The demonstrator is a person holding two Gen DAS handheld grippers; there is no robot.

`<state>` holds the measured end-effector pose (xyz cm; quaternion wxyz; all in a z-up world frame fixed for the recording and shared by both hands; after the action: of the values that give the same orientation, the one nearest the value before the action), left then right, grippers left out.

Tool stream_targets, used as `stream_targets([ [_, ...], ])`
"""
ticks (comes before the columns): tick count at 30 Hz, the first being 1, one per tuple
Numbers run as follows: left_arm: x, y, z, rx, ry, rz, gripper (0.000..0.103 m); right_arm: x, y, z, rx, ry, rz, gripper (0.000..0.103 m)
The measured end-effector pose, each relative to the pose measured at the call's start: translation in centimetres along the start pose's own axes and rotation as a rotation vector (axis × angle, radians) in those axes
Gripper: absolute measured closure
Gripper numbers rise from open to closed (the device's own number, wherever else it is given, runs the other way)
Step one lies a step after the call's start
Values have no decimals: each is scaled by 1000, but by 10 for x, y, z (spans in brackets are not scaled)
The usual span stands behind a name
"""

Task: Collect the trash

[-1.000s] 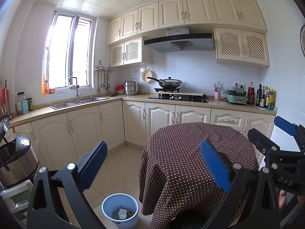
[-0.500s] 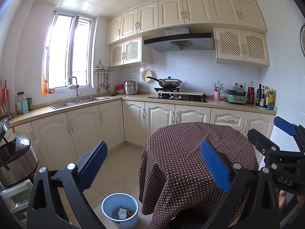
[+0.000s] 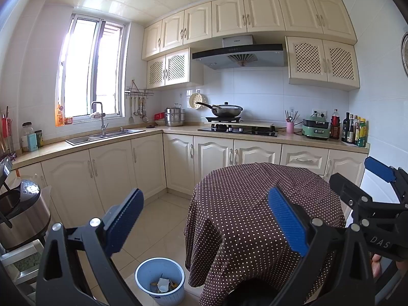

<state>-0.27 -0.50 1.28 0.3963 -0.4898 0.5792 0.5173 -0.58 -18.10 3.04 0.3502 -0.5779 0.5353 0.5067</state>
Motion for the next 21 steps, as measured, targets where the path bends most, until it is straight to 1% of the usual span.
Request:
stream_targets([
  [21, 0, -2, 3, -2, 0, 7, 7, 0, -5, 0, -16, 1, 8, 7],
])
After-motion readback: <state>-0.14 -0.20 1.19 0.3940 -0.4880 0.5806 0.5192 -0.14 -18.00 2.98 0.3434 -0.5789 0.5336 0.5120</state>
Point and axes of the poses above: each gripper's, at about its wrist camera, not at the fingertips, and y roughly against the way its jaws point, z to its left, x to its underside, the point moved 4 cm from there along -y, roughly the way its jaws point, and after that the axes turned 10 degrees about y, right-handed, at the moved point
